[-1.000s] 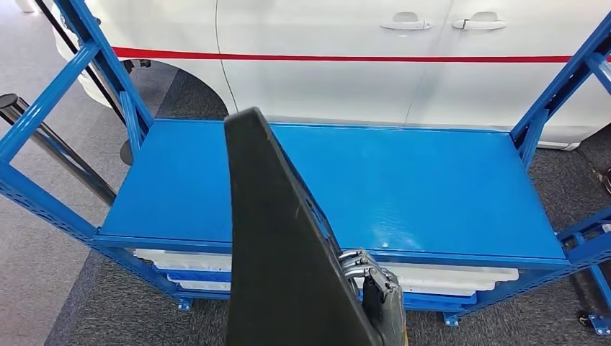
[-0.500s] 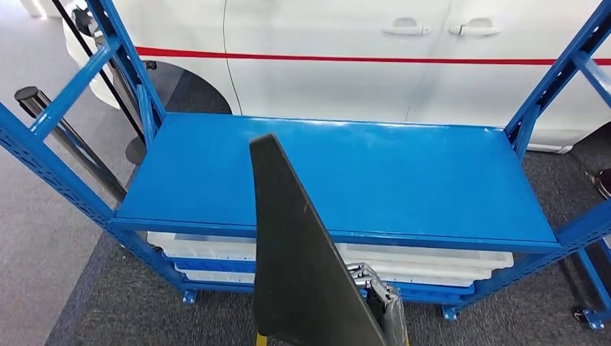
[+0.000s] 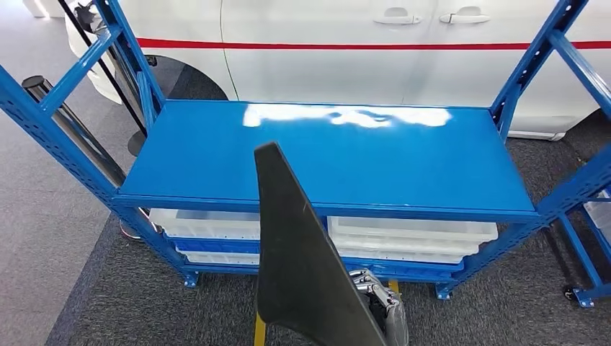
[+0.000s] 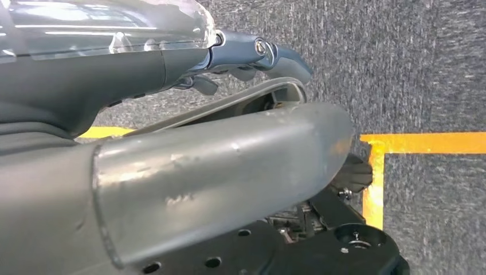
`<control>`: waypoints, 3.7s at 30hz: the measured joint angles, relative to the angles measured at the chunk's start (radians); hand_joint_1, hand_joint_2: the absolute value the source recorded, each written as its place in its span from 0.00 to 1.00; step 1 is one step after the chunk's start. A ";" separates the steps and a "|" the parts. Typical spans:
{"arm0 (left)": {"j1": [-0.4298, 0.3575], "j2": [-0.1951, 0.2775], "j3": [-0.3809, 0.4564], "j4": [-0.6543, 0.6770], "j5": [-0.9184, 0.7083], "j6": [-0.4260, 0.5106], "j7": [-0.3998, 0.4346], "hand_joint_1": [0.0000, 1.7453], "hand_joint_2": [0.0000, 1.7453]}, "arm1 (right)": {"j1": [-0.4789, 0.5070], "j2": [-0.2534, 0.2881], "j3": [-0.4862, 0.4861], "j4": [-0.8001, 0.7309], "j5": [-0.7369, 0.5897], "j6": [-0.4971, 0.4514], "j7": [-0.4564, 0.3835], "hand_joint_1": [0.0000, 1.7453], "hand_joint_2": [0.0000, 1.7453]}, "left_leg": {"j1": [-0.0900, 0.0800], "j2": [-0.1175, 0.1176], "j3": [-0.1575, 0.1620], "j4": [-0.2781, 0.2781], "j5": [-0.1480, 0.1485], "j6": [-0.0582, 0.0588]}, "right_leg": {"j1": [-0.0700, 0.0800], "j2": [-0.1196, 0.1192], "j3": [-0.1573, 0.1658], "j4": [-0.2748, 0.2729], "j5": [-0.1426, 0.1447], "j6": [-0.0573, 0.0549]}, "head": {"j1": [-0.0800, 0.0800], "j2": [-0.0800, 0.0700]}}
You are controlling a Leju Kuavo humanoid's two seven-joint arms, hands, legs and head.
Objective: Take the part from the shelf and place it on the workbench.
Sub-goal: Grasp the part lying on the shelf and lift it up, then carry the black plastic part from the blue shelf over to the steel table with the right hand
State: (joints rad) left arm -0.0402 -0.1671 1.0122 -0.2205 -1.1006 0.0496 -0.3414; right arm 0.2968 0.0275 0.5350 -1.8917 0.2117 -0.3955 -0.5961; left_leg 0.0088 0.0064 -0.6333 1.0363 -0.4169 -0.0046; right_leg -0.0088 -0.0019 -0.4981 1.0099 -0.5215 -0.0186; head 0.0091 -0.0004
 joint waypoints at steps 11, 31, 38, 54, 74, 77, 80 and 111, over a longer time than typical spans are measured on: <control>-0.001 0.004 0.010 0.000 -0.014 -0.001 0.000 0.00 0.00 | 0.009 0.000 -0.013 0.000 -0.112 0.100 -0.027 1.00 1.00 | -0.006 -0.052 0.184 -0.008 -0.125 0.023 | 0.012 0.031 -0.148 0.017 0.114 -0.003 | 0.000 0.000; -0.007 0.000 0.017 0.000 -0.022 -0.004 0.007 0.00 0.00 | 0.064 0.002 -0.056 -0.006 -0.146 0.148 -0.068 1.00 1.00 | 0.006 0.072 0.160 -0.017 -0.144 -0.011 | -0.011 -0.019 -0.082 0.032 0.042 0.005 | 0.001 0.000; 0.002 0.000 0.019 0.000 -0.024 -0.004 0.010 0.00 0.00 | 0.076 0.006 -0.068 -0.005 -0.149 0.156 -0.072 1.00 1.00 | 0.007 -0.003 0.043 0.196 -0.195 -0.005 | -0.002 0.057 -0.089 0.030 0.052 -0.013 | 0.001 0.000; 0.000 -0.001 0.025 0.000 -0.038 -0.005 0.007 0.00 0.00 | 0.102 0.030 -0.123 -0.006 -0.186 0.241 -0.075 1.00 1.00 | 0.003 0.060 0.136 -0.056 -0.081 0.034 | -0.013 -0.015 -0.158 0.175 0.007 0.048 | 0.002 0.000; -0.006 0.003 0.041 0.000 -0.054 -0.005 -0.001 0.00 0.00 | 0.102 0.078 -0.174 -0.002 -0.187 0.286 -0.078 1.00 1.00 | 0.002 -0.083 0.124 -0.033 -0.094 0.011 | -0.008 0.122 -0.100 0.025 0.068 0.010 | 0.002 0.000; -0.009 0.002 0.041 0.000 -0.055 -0.006 -0.002 0.00 0.00 | 0.105 0.078 -0.177 -0.003 -0.187 0.286 -0.078 1.00 1.00 | 0.008 -0.044 0.131 -0.052 -0.078 0.030 | -0.006 0.103 -0.117 0.046 0.055 0.027 | 0.003 0.000; -0.007 0.001 0.041 0.000 -0.058 -0.006 -0.001 0.00 0.00 | 0.103 0.078 -0.180 -0.002 -0.187 0.286 -0.076 1.00 1.00 | 0.005 0.000 0.130 -0.058 -0.072 0.039 | -0.005 0.023 -0.191 0.199 -0.034 0.034 | 0.005 0.000; -0.010 0.001 0.043 0.000 -0.066 -0.005 0.006 0.00 0.00 | 0.106 0.088 -0.201 0.006 -0.183 0.288 -0.062 1.00 1.00 | 0.001 0.003 0.126 -0.056 -0.071 0.043 | -0.001 0.014 -0.201 0.229 -0.054 0.032 | 0.004 0.000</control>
State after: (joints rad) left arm -0.0501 -0.1661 1.0557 -0.2209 -1.1666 0.0450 -0.3349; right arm 0.4023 0.1156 0.3343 -1.8854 0.0290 -0.1072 -0.6580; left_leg 0.0099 0.0091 -0.5078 0.9800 -0.4875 0.0388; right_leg -0.0098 0.0124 -0.6990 1.2393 -0.5754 0.0136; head 0.0132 -0.0004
